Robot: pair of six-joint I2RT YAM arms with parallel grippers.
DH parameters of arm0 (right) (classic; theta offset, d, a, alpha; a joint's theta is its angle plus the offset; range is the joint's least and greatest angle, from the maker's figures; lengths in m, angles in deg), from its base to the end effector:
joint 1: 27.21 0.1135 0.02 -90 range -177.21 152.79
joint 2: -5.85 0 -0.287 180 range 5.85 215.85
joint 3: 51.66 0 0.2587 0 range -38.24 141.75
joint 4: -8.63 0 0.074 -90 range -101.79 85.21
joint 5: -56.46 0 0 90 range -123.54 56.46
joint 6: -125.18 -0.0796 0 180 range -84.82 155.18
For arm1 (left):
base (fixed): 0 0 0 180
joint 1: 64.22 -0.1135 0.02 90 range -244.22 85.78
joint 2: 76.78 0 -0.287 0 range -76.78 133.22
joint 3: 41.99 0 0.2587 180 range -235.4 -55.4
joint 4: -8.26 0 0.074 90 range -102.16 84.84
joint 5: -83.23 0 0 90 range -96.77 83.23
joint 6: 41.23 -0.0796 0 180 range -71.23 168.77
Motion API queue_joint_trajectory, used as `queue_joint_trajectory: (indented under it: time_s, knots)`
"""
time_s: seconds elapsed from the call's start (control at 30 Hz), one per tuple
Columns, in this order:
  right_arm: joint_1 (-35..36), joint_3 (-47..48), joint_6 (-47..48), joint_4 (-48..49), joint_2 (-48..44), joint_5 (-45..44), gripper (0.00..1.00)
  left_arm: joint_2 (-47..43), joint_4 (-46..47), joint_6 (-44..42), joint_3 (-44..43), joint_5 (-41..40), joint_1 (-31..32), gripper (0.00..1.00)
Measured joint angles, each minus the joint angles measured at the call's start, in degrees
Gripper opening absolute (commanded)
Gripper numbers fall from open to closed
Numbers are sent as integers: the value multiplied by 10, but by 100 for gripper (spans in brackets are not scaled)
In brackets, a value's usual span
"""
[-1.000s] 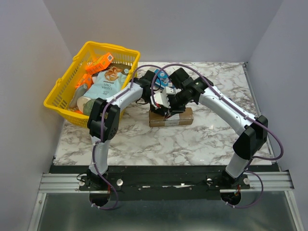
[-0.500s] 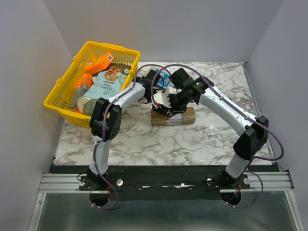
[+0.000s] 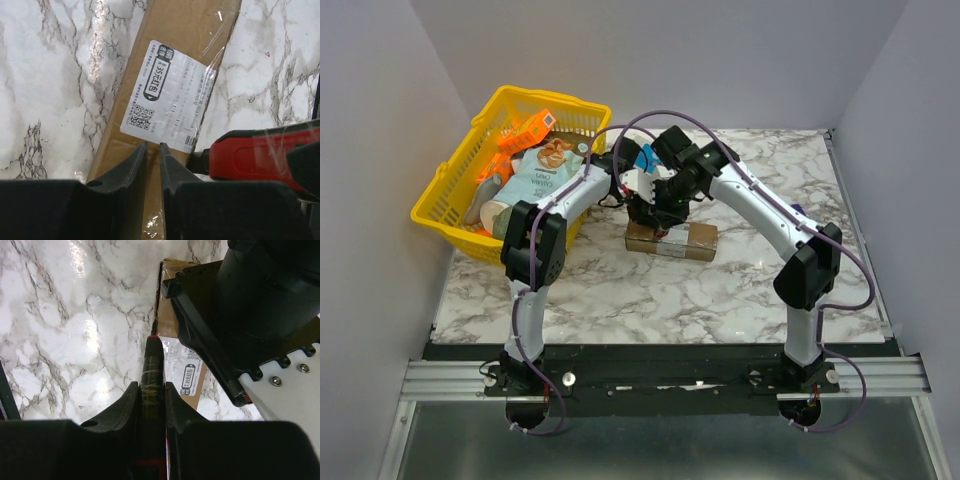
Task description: Unpack the express box
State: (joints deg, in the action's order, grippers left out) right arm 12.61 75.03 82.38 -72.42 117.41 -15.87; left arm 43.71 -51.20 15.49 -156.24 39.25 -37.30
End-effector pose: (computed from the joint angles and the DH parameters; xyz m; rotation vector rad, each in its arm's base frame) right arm 0.3197 0.2980 0.3111 -1.9091 1.8821 0.3788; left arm 0.3985 -0.2666 0.2149 1.4491 2.0448 -1.0285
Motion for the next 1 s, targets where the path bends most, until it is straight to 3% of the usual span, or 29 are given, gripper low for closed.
queue_joint_trajectory:
  time_s: [0.33,0.77,1.0]
  knots:
    - [14,9,-46,-6,4,-34,1,5,2,4,-2,-2,-8,15]
    - [13,-116,-23,53,-83,-76,1,5,53,1,15,-17,20,9]
    - [8,-138,-4,55,-101,-80,1,5,63,1,15,-31,33,8]
